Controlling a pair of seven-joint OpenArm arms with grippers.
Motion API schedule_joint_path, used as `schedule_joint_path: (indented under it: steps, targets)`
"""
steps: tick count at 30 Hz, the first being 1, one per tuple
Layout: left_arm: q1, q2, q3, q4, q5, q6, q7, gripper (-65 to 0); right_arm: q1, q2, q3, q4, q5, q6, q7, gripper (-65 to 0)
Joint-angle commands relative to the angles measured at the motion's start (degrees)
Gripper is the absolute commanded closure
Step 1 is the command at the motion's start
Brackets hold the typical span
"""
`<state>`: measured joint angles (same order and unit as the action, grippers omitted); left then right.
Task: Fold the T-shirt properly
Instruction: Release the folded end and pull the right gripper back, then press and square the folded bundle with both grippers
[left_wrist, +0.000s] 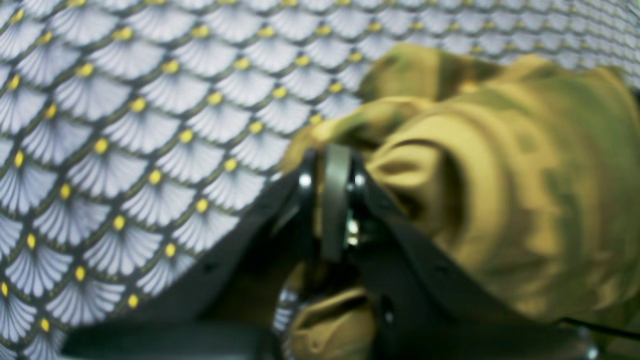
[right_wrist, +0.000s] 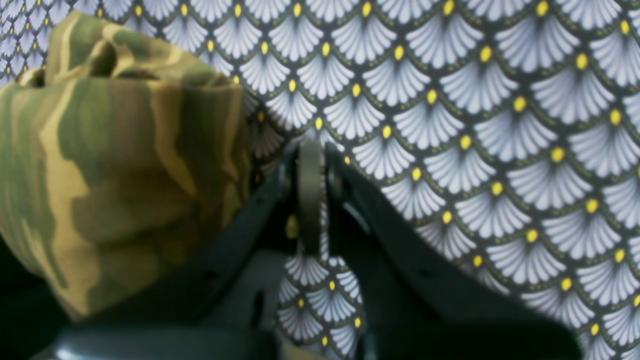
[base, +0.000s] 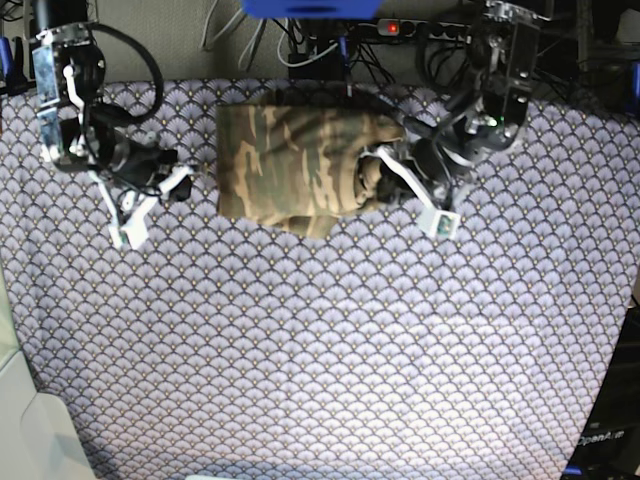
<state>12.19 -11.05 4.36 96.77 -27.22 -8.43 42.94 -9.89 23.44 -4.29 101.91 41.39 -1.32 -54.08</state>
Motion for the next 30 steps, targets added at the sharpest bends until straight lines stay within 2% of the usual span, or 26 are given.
schedule_joint_path:
  steps: [1,5,8,10,14,21,25,30]
  targets:
    - [-0.19,-0.07,0.17,-1.61,-0.34,-0.15,-0.34,-2.2,-0.79,0.60,0.29,1.26,0.59,0.40,1.38,-0.2]
    - [-2.73,1.69,0.25,-8.46,-0.34,-0.15,-0.43,-2.2,-4.22,0.34,0.21,3.10,-3.45,0.40,2.88,-0.2]
    - [-5.02,3.18,0.43,-11.63,-0.34,-0.15,-0.43,-2.2,-6.51,-1.77,0.21,6.09,-7.06,0.49,2.88,-0.2]
    - [-7.13,4.06,1.93,-14.44,-0.34,-0.15,-0.43,-2.2,-8.09,-2.03,0.21,7.50,-8.11,0.49,2.88,-0.2]
    - [-10.82,5.99,2.72,-18.57,-0.34,-0.15,-0.52,-2.2,-8.70,-2.03,-0.41,8.03,-8.38,0.49,2.96,-0.2]
    - [-14.78,6.52,2.54,-19.10,-0.34,-0.15,-0.52,-2.2,-8.79,-2.03,-5.42,11.37,-9.17,0.22,2.88,-0.2]
    - [-16.98,8.02,2.63,-19.80,-0.34,-0.15,-0.52,-2.2,-8.79,-2.83,-6.47,12.16,-9.17,0.22,2.44,-0.3]
    - [-22.60,10.21,2.72,-27.19,-0.34,-0.15,-0.70,-2.2,-9.85,-3.44,-9.55,12.51,-9.69,0.14,2.61,-0.4]
